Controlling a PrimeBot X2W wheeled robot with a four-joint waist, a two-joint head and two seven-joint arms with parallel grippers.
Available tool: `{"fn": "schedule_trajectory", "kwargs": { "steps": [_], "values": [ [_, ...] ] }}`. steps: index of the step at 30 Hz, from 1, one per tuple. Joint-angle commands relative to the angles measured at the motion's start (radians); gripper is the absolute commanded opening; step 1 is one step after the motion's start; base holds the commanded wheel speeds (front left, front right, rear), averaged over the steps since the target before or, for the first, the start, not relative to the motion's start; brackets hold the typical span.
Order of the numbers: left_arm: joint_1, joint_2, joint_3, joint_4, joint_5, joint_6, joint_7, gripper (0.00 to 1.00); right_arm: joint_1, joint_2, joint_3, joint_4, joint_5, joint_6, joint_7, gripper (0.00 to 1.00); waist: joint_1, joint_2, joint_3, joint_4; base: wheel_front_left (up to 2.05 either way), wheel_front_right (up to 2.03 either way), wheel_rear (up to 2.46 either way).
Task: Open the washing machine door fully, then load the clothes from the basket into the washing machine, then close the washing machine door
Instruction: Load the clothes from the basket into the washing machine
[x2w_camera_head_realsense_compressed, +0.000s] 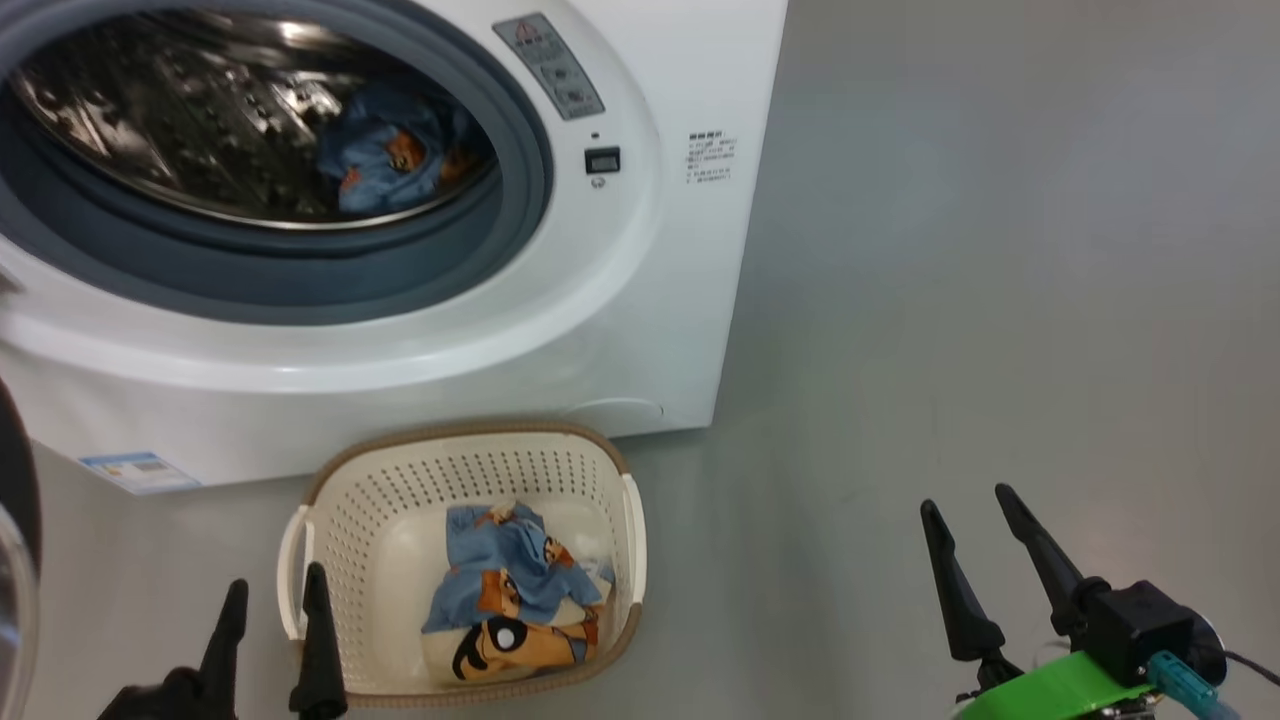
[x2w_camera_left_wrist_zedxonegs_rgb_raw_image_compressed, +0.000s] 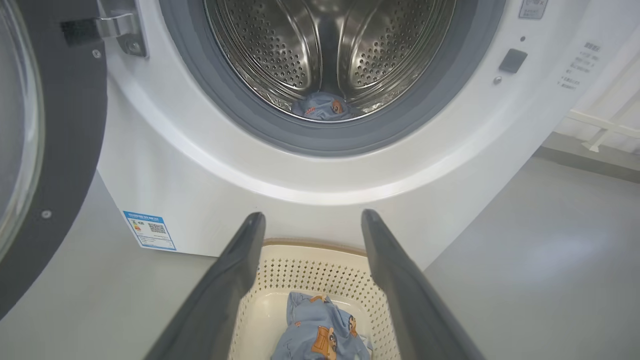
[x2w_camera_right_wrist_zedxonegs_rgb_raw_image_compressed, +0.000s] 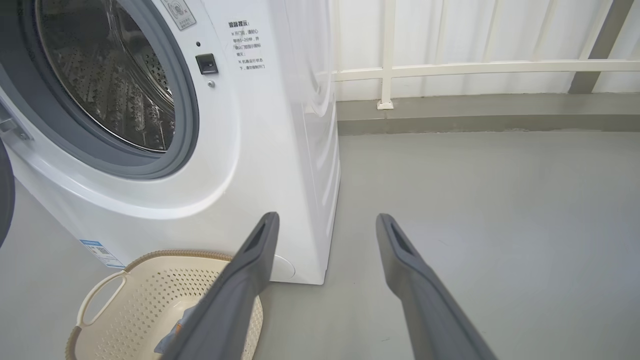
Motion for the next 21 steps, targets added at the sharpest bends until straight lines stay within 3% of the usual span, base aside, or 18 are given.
{"fn": "schedule_trajectory", "kwargs": {
  "steps": [1,12,21],
  "values": [
    [-0.041,0.011,0.027,-0.010,-0.010,-0.004,-0.006,1.00,-0.028,-0.004,0.026,-0.026,-0.006,0.002,-0.005,1.00,0.0000,0.0000,0.087,-0.016,0.00,0.00,0.00],
    [-0.212,0.011,-0.019,0.172,-0.007,-0.057,-0.006,1.00,-0.109,-0.004,0.039,-0.049,-0.012,0.002,-0.005,1.00,0.0000,0.0000,0.272,-0.062,0.00,0.00,0.00],
    [-0.395,0.018,-0.008,0.388,0.021,-0.071,-0.006,1.00,-0.168,-0.004,0.050,-0.072,0.003,0.002,-0.005,1.00,0.0000,0.0000,0.442,-0.113,0.00,0.00,0.00]
  ]
}}
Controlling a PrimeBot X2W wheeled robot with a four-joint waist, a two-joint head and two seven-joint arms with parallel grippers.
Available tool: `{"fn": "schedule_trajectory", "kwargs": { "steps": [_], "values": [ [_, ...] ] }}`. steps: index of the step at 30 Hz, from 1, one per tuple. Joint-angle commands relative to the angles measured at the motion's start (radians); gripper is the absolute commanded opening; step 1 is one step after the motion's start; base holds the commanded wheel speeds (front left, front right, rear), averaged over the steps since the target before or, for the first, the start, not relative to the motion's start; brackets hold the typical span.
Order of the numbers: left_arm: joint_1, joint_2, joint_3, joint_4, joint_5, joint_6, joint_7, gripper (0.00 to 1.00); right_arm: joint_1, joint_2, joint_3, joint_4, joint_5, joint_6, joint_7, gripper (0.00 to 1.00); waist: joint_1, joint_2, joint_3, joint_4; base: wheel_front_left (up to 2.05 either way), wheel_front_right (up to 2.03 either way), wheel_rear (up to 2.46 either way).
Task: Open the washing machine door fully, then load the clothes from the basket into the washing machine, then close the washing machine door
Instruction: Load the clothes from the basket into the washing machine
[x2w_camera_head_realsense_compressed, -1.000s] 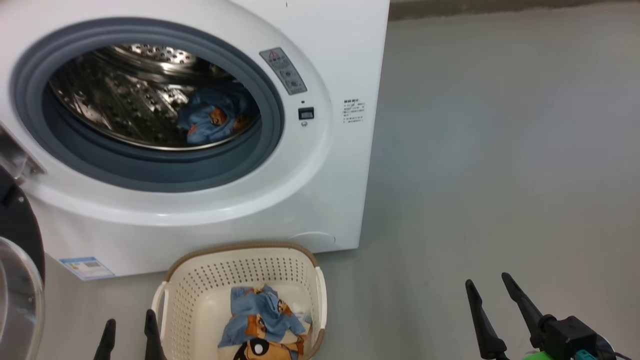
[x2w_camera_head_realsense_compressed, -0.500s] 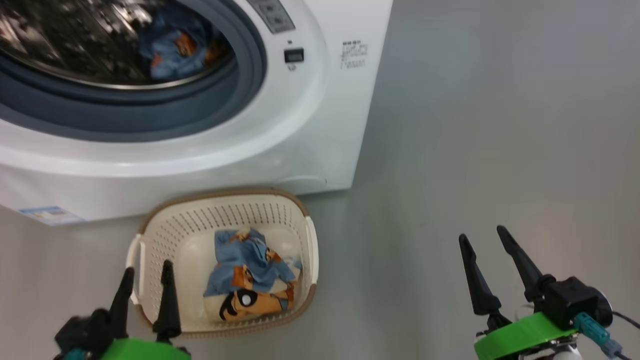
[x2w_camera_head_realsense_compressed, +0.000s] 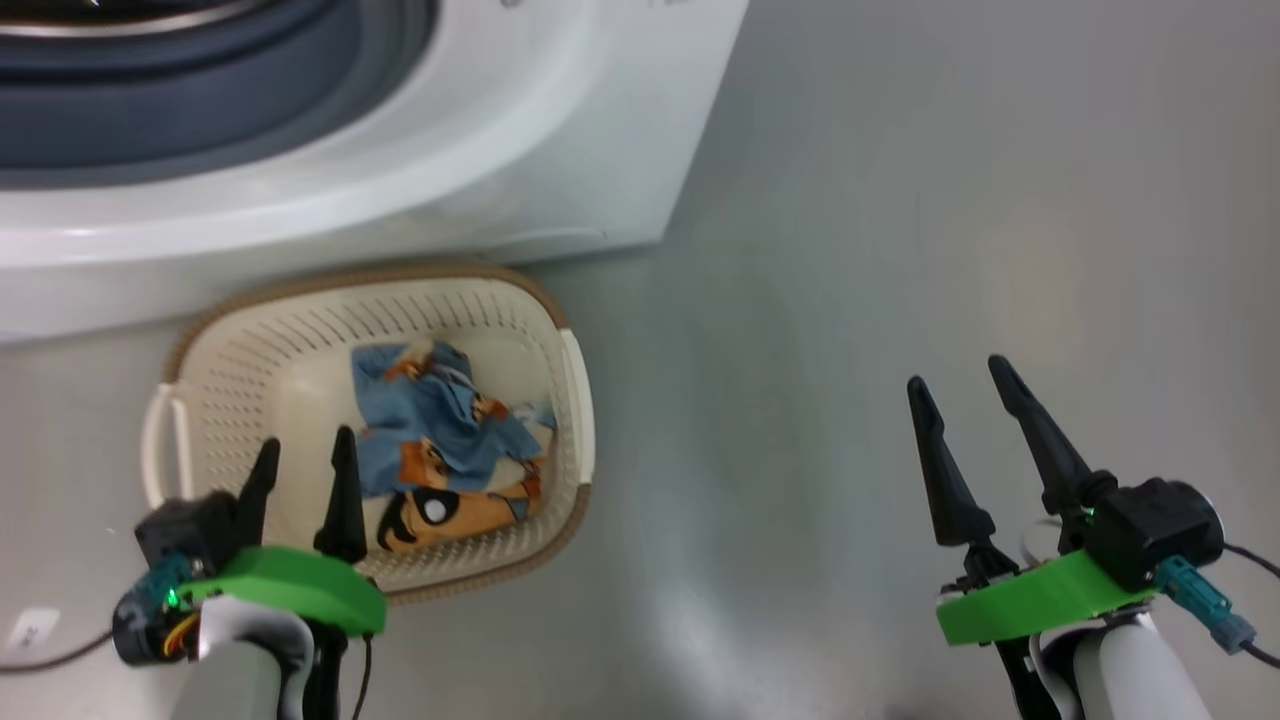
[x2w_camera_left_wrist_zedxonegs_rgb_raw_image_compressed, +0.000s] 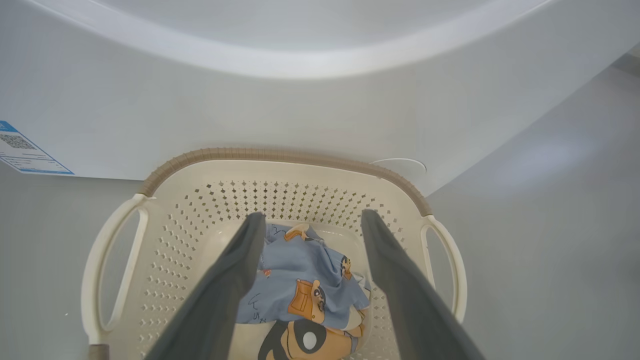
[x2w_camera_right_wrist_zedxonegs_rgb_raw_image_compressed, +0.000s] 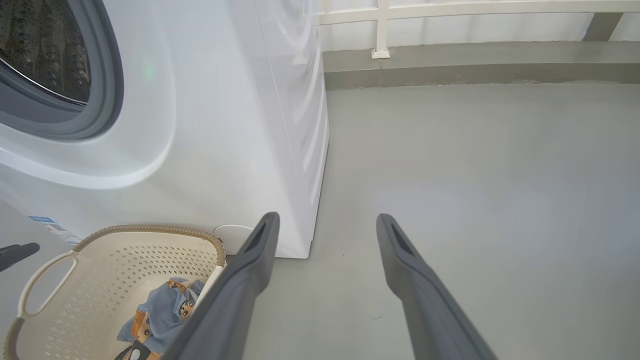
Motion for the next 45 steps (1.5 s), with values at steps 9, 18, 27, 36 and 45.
{"fn": "schedule_trajectory", "kwargs": {
  "steps": [9,18,27,36,45],
  "values": [
    [-0.188,0.080,-0.019,0.184,-0.047,-0.004,-0.006,1.00,-0.051,-0.003,0.038,-0.051,0.026,0.002,-0.005,1.00,0.0000,0.0000,0.253,-0.096,0.00,0.00,0.00],
    [-0.319,0.153,-0.064,0.331,-0.062,-0.004,-0.006,1.00,-0.074,-0.003,0.056,-0.053,0.066,0.002,-0.005,1.00,0.0000,0.0000,0.346,-0.140,0.00,0.00,0.00],
    [-0.414,0.193,-0.129,0.497,-0.106,-0.004,-0.002,1.00,-0.086,-0.003,0.077,-0.055,0.093,0.002,-0.005,1.00,0.0000,0.0000,0.406,-0.177,0.00,0.00,0.00],
    [-0.545,0.244,-0.181,0.675,-0.115,0.010,0.073,1.00,-0.082,-0.003,0.095,-0.050,0.114,0.002,-0.005,1.00,0.0000,0.0000,0.432,-0.210,0.00,0.00,0.00],
    [-0.629,0.260,-0.211,0.759,-0.094,0.042,0.131,1.00,-0.077,-0.003,0.108,-0.051,0.127,0.002,-0.005,1.00,0.0000,0.0000,0.447,-0.235,0.00,0.00,0.00]
  ]
}}
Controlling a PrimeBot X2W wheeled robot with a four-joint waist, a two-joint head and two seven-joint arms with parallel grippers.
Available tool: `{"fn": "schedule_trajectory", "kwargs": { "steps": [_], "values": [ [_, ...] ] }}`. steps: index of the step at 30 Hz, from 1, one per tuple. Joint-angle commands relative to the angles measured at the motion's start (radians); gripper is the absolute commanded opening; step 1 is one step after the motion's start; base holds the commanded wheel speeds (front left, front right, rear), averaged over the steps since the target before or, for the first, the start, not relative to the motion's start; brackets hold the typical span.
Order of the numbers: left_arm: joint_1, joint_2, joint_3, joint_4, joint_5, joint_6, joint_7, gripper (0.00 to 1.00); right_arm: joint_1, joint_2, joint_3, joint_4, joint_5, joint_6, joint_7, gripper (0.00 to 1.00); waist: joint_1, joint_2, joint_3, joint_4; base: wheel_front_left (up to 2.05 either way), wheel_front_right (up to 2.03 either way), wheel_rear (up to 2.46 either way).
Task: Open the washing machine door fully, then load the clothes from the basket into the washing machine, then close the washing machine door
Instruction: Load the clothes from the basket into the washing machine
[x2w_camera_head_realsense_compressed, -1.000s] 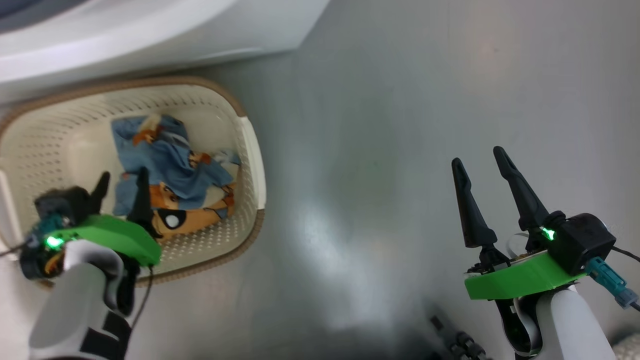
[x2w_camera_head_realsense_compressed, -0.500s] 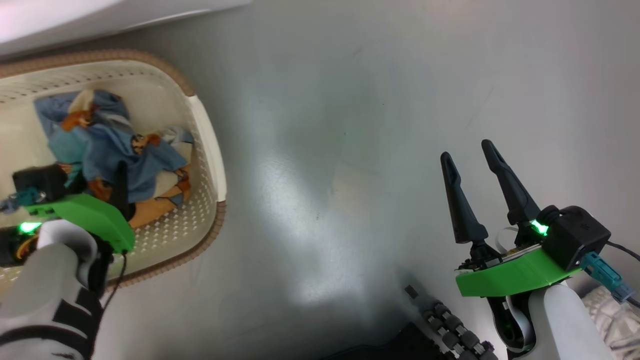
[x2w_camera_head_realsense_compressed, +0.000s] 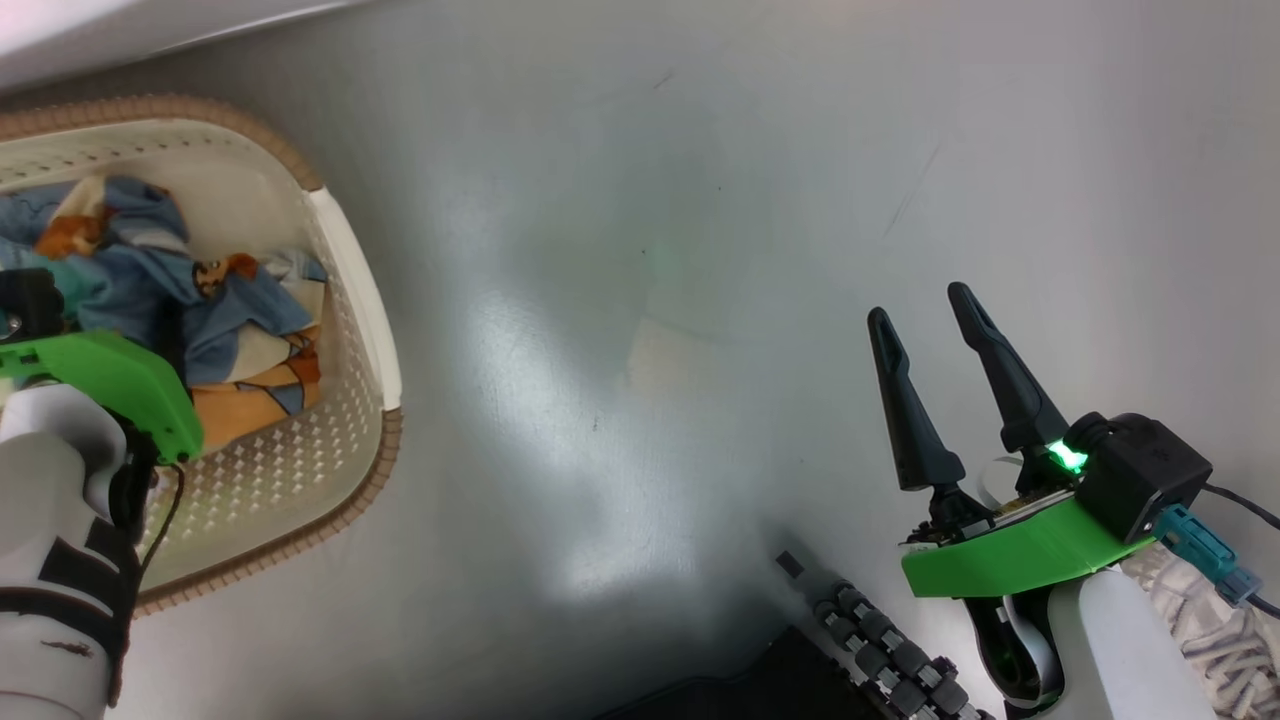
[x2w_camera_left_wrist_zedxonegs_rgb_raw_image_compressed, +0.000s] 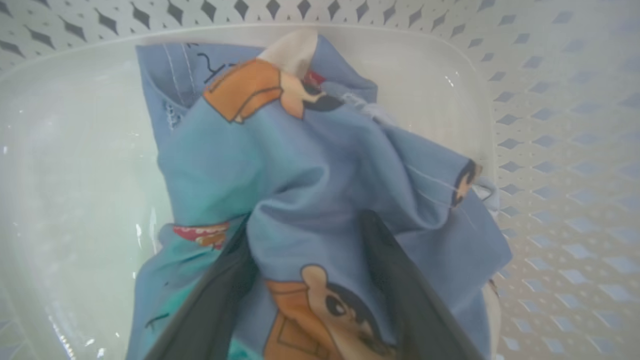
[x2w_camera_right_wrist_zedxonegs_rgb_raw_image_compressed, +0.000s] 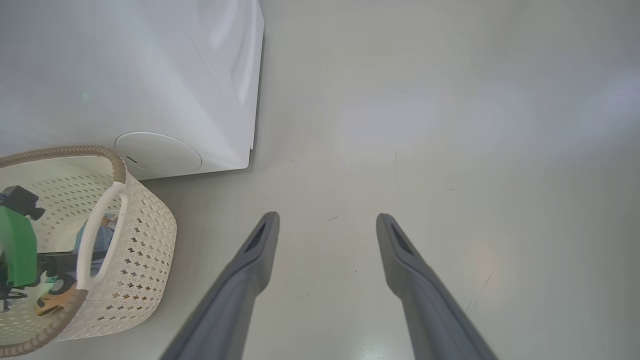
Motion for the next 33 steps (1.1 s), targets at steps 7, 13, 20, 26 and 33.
{"fn": "schedule_trajectory", "kwargs": {
  "steps": [7,13,20,26,33],
  "values": [
    [0.006,0.032,0.010,0.030,-0.005,0.011,0.063,0.40,0.034,-0.004,0.017,-0.020,0.002,0.002,-0.005,1.00,0.0000,0.0000,0.001,-0.004,0.00,0.00,0.00],
    [0.002,0.031,0.004,0.036,-0.016,-0.010,0.074,0.00,0.027,-0.004,0.016,-0.020,0.005,0.002,-0.005,1.00,0.0000,0.0000,-0.005,-0.006,0.00,0.00,0.00],
    [0.014,0.007,-0.003,0.019,-0.046,-0.034,0.009,0.00,0.010,-0.004,-0.002,-0.020,-0.001,0.002,-0.005,1.00,0.0000,0.0000,-0.041,0.013,0.00,0.00,0.00],
    [0.073,-0.031,-0.060,-0.021,-0.059,-0.039,-0.061,0.00,0.000,-0.004,-0.015,-0.013,-0.020,0.002,-0.005,1.00,0.0000,0.0000,-0.104,0.056,0.00,0.00,0.00],
    [0.160,-0.063,-0.106,-0.107,-0.157,-0.039,-0.107,0.00,-0.006,-0.004,-0.030,-0.007,-0.051,0.002,-0.005,1.00,0.0000,0.0000,-0.183,0.124,0.00,0.00,0.00]
  ]
}}
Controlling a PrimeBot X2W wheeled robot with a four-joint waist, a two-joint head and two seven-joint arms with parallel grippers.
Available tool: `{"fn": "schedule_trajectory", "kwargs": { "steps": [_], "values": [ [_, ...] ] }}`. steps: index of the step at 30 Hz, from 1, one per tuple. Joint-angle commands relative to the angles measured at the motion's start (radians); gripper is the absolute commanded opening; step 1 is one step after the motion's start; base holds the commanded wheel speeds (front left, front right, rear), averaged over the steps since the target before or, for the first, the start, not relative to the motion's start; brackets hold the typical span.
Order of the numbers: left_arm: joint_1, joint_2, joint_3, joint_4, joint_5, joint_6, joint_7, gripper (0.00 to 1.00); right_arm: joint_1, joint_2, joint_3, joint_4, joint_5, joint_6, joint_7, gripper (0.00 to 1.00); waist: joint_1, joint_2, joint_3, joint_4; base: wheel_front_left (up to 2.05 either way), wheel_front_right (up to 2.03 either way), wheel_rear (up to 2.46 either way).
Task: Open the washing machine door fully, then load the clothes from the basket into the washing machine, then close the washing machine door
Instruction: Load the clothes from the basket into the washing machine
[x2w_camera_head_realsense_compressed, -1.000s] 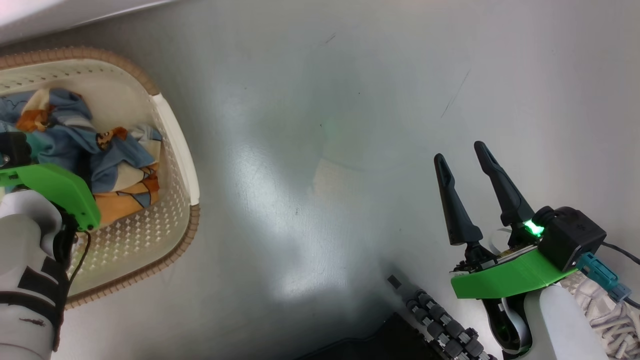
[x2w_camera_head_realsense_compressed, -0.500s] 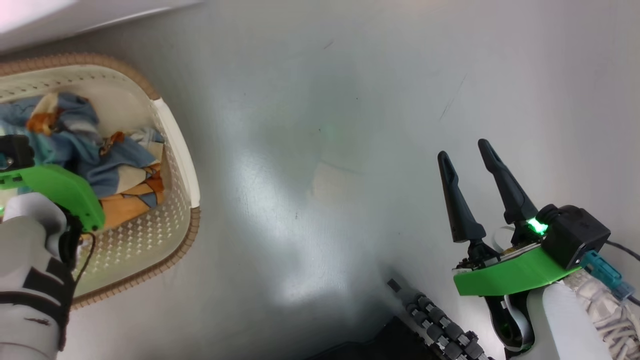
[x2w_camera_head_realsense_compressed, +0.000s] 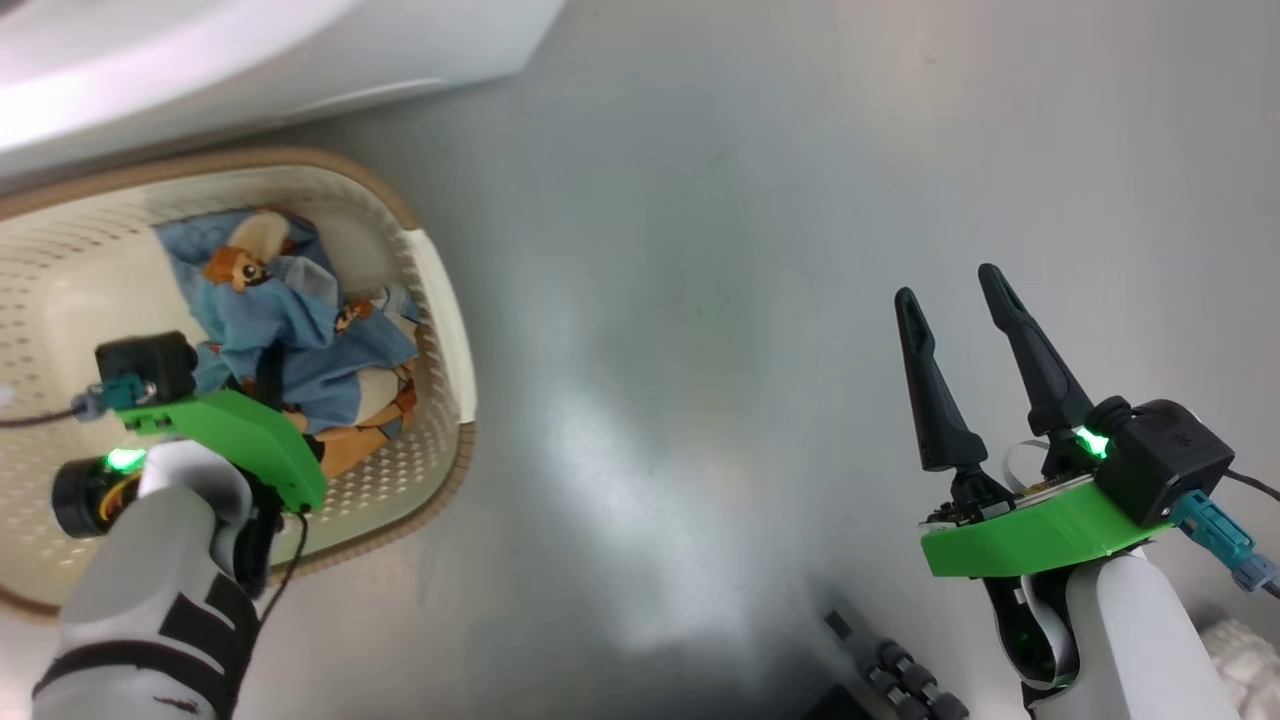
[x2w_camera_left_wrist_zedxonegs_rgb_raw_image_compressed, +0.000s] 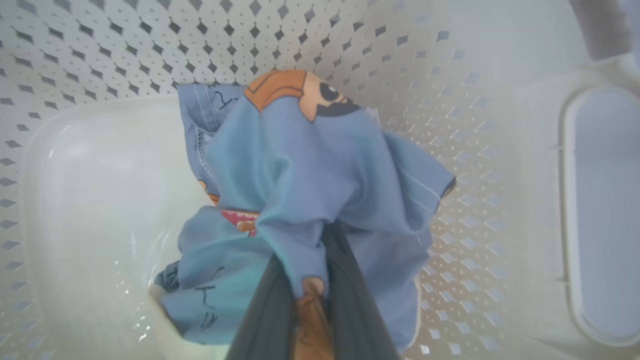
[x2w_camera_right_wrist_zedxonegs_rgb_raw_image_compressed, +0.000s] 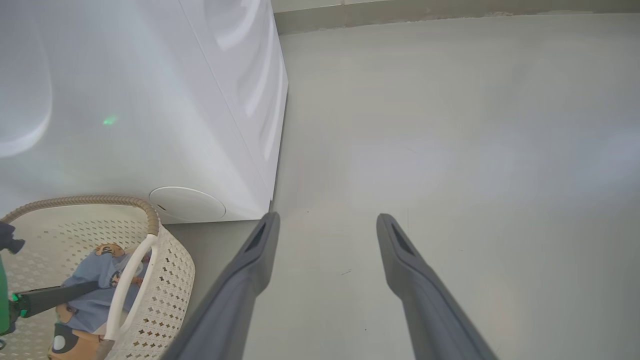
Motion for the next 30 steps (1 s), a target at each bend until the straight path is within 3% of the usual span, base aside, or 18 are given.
{"fn": "schedule_trajectory", "kwargs": {
  "steps": [1,7,13,30],
  "values": [
    [0.056,0.024,0.006,-0.034,-0.026,-0.001,-0.022,0.00,0.016,-0.004,0.009,-0.013,-0.020,0.002,-0.005,1.00,0.0000,0.0000,-0.065,0.061,0.00,0.00,0.00],
    [0.133,0.011,-0.011,-0.124,-0.107,-0.001,-0.040,0.00,0.024,-0.004,-0.005,-0.001,-0.046,0.002,-0.005,1.00,0.0000,0.0000,-0.139,0.116,0.00,0.00,0.00],
    [0.221,0.017,0.047,-0.262,-0.144,-0.001,-0.041,0.00,0.033,-0.004,-0.011,0.010,-0.065,0.002,-0.005,1.00,0.0000,0.0000,-0.210,0.159,0.00,0.00,0.00],
    [0.459,-0.026,0.239,-0.577,-0.060,-0.001,-0.041,0.00,0.088,-0.004,-0.011,0.056,-0.074,0.002,-0.005,1.00,0.0000,0.0000,-0.410,0.220,0.00,0.00,0.00]
  ]
}}
